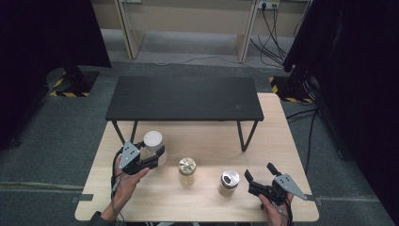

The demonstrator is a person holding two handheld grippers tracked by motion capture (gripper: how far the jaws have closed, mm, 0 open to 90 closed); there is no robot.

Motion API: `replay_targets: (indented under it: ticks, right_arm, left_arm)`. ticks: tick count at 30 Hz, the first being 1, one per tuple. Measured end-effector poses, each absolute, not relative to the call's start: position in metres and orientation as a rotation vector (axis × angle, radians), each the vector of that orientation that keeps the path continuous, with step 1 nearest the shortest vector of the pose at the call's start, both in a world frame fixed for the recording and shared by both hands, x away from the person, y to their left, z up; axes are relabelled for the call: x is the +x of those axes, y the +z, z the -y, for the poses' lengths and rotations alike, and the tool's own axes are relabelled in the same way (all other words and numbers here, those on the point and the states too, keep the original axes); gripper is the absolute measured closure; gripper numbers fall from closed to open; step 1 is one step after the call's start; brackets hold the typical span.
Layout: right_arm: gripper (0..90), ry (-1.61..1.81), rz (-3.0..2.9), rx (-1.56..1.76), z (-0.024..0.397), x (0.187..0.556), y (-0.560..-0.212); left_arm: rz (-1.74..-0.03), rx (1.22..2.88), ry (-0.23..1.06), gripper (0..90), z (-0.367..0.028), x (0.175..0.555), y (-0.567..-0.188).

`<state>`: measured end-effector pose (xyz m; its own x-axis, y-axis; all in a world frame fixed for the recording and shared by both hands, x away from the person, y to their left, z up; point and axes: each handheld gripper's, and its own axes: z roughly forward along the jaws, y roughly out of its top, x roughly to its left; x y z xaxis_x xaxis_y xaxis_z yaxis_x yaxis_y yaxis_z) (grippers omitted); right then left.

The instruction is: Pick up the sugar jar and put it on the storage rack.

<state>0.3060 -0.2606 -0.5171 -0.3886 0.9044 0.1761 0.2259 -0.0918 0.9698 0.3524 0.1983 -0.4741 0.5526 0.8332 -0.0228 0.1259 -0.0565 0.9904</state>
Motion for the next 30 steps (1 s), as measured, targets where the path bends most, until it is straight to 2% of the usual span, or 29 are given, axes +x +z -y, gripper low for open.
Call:
replay_targets:
  ticks: [30]
  right_arm:
    - [0.5,1.526,-1.605,1.243,0.261,0.305,-0.516]
  left_arm:
    - [-0.823,1.566,0.672,34.6,-0.194,0.336,-0.444]
